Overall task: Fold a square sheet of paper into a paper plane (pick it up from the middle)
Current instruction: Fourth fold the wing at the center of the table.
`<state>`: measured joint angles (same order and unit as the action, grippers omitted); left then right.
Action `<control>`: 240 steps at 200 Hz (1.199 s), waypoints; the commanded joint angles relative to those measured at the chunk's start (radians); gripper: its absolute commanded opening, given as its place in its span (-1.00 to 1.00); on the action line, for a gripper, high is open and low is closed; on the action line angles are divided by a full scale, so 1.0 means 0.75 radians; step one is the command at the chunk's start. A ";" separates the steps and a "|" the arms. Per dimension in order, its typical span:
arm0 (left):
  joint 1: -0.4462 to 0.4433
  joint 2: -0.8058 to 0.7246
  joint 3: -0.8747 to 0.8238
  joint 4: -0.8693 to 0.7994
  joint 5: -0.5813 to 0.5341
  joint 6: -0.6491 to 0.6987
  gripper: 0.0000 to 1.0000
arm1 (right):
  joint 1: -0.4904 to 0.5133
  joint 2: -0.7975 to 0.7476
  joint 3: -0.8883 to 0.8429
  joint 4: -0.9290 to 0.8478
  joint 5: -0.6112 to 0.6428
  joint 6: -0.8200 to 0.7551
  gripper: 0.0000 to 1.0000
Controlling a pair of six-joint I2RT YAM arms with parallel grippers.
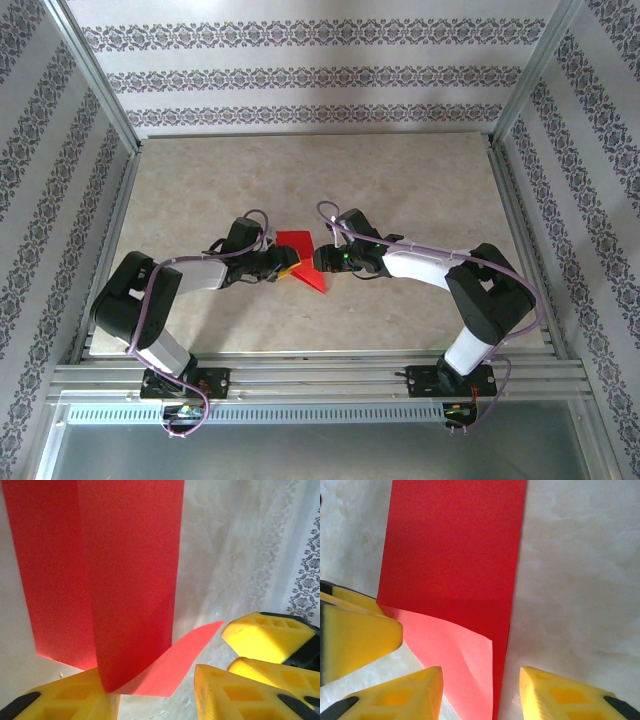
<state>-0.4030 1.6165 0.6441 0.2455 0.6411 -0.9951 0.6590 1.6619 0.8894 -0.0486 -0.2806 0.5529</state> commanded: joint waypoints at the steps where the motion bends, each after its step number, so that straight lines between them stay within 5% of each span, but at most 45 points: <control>1: 0.029 0.025 -0.005 0.081 0.037 0.032 -0.14 | 0.001 0.000 0.021 -0.003 -0.009 0.018 -0.11; 45: 0.035 0.074 -0.016 0.192 0.084 0.003 -0.35 | -0.001 -0.018 0.002 0.008 0.019 0.035 -0.13; 161: 0.034 0.031 0.031 0.034 0.048 0.092 -0.74 | -0.042 -0.138 -0.071 0.039 0.111 0.040 -0.08; 240: 0.009 -0.207 0.033 -0.250 -0.341 -0.086 -0.79 | 0.032 -0.263 -0.161 0.301 0.192 -0.527 0.15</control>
<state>-0.3851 1.5013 0.6468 0.1875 0.5266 -0.9924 0.6464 1.4689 0.7994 0.0593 -0.1719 0.3550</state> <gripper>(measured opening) 0.104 0.575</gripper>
